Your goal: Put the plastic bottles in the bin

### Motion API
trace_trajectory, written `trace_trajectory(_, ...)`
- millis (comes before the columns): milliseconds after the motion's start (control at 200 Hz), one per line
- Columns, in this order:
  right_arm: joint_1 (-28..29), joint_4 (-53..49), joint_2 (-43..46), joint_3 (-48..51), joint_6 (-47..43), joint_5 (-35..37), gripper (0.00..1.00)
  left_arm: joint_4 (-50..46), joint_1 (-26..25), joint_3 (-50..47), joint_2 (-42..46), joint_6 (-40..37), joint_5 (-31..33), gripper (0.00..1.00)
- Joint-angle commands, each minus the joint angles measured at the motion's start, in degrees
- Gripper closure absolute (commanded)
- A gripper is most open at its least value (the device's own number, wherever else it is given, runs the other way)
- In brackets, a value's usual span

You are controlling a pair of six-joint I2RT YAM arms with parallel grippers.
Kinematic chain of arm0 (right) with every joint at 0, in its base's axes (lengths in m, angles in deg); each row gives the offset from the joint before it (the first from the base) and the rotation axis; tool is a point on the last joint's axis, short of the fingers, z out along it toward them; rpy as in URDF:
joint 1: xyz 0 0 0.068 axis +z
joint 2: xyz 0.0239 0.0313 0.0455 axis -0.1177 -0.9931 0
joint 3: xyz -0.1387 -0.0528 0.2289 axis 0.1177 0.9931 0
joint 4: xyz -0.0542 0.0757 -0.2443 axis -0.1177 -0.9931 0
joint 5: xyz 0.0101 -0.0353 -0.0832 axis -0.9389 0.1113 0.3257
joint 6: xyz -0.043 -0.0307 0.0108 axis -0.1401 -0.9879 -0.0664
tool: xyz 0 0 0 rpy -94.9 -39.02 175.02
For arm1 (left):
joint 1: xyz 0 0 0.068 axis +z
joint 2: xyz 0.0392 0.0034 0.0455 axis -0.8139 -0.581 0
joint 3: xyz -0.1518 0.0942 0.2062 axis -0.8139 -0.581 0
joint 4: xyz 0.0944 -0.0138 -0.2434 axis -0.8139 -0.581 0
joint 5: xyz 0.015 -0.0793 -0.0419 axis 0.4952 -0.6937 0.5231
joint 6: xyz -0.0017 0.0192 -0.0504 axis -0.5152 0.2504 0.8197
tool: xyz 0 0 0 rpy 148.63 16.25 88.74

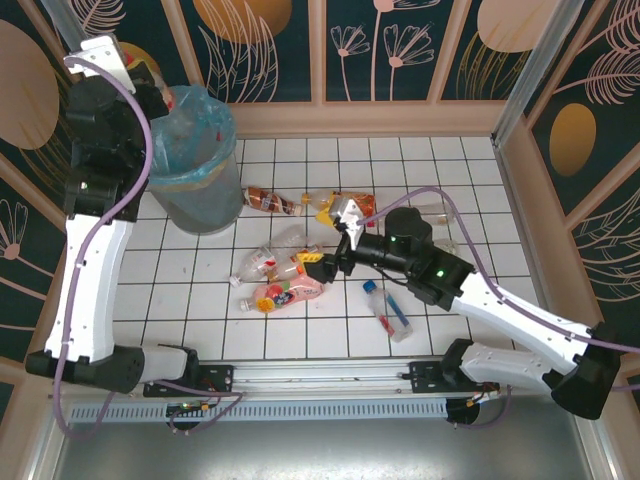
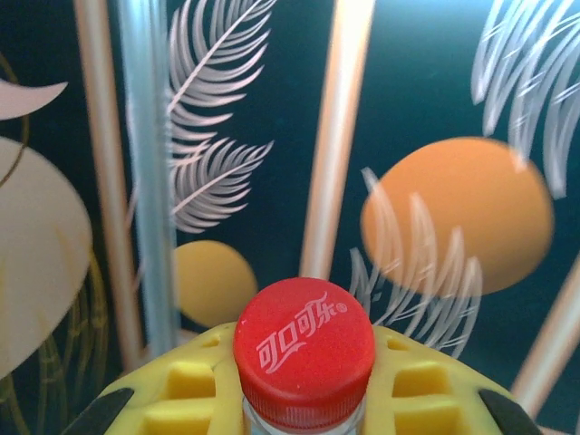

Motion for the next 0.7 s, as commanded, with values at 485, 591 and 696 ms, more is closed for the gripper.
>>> trace_trajectory(485,8.0,-5.3,-5.8,-3.4,-7.9,6.9,0.04,1.9,11.0,-18.6,-6.1,1.6,-12.6,1.0)
trace_trajectory(591,8.0,-5.1,-5.7,-2.9,-7.8,7.3,0.04,3.7,11.0,-23.0,-6.3,2.1,-13.7,1.0)
trace_trajectory(696,8.0,-5.4,-6.0,-2.7,-7.8,7.5,0.03,5.1,11.0,-26.2,-6.8,1.7,-13.1,1.0)
